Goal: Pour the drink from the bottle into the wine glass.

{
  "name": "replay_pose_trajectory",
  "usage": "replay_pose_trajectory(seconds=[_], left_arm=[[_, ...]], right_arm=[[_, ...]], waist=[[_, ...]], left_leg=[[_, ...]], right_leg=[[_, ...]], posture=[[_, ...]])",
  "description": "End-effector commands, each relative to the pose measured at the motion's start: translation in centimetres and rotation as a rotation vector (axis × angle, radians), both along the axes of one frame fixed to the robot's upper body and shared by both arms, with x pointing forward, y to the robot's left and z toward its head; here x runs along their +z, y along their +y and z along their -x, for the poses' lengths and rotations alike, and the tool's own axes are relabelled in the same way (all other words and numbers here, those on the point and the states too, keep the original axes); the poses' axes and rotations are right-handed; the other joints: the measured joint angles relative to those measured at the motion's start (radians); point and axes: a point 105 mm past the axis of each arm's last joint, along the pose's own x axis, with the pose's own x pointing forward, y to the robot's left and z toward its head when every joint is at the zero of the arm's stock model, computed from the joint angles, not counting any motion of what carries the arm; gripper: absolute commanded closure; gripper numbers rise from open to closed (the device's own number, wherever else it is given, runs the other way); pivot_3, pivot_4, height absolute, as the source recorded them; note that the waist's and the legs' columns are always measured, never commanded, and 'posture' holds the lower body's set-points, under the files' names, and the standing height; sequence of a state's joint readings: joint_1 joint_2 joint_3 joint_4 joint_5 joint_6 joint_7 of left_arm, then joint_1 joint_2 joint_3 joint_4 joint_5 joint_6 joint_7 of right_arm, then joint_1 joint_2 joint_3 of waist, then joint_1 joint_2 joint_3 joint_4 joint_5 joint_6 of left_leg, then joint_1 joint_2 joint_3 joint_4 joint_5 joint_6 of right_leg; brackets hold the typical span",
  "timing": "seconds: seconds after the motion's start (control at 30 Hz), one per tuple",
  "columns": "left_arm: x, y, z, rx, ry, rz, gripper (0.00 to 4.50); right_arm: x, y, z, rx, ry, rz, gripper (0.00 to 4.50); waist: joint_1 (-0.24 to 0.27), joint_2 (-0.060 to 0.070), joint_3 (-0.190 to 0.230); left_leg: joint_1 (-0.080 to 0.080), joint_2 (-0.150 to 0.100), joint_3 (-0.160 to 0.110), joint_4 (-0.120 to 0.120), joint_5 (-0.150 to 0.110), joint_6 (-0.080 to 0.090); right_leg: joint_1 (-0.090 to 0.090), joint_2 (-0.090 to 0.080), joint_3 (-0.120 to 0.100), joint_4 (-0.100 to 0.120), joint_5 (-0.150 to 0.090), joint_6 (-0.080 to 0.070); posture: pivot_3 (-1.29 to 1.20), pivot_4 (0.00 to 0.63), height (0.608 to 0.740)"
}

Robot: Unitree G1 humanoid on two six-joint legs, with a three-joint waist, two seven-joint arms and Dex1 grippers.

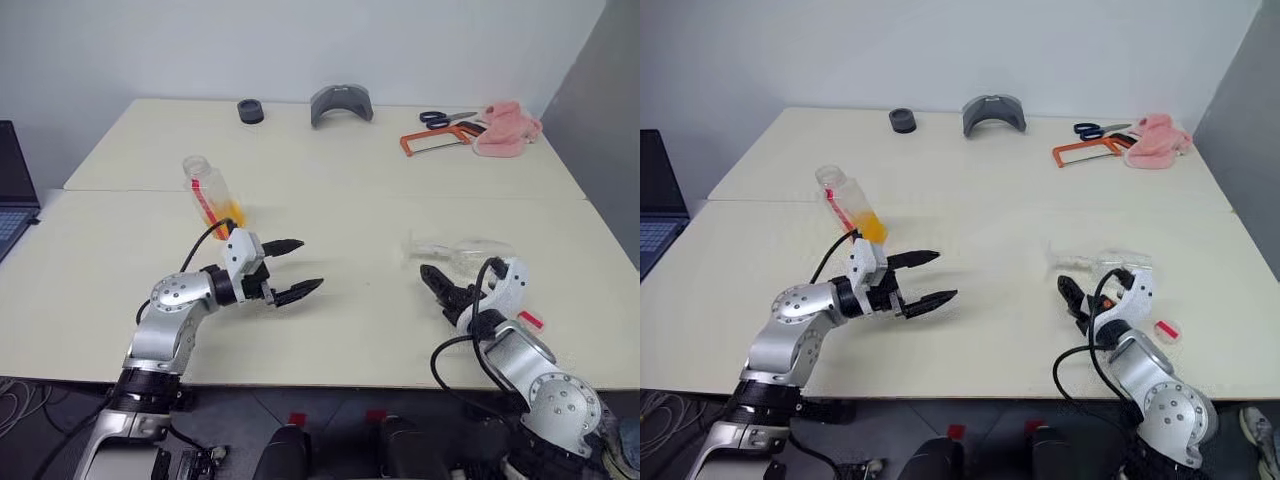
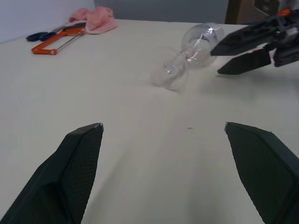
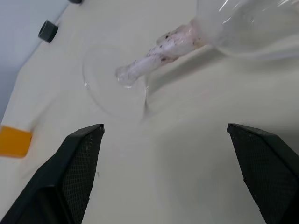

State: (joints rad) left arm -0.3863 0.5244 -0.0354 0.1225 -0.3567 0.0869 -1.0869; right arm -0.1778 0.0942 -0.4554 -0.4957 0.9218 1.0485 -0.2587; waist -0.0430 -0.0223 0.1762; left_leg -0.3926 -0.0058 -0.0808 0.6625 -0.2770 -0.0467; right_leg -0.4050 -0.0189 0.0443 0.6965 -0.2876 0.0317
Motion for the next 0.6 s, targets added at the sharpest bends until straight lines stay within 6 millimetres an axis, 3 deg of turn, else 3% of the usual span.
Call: replay_pose_trajectory(seconds=[0.03,0.3,0.6], left_arm=[[1.1,-0.8,0.0,-0.054,-0.031,0.004,0.02],[0.9,-1.6,0.1,-0.123,-0.030,-0.014,0.02],[0.4,-1.1,-0.1,-0.129,-0.031,-0.022,0.02]], right_arm=[[1.3,3.8,-0.8,-0.005,-0.033,-0.283,0.00],[2.0,4.8,-3.5,-0.073,-0.022,-0.431,0.00],[1.4,5.4,-4.2,-0.115,0.014,-0.495,0.00]], waist=[[-0.006,0.000,0.000],[-0.015,0.001,0.000],[-0.015,0.002,0.000]], left_leg=[[0.000,0.000,0.000,0.000,0.000,0.000],[0.000,0.001,0.000,-0.001,0.000,0.000],[-0.001,0.001,-0.001,-0.001,0.000,0.000]], right_leg=[[0.000,0.000,0.000,0.000,0.000,0.000],[0.000,0.000,-0.001,0.000,0.000,-0.001],[-0.001,-0.001,0.000,0.000,0.000,-0.001]], posture=[[0.00,0.150,0.740],[0.00,0.150,0.740],[0.00,0.150,0.740]])
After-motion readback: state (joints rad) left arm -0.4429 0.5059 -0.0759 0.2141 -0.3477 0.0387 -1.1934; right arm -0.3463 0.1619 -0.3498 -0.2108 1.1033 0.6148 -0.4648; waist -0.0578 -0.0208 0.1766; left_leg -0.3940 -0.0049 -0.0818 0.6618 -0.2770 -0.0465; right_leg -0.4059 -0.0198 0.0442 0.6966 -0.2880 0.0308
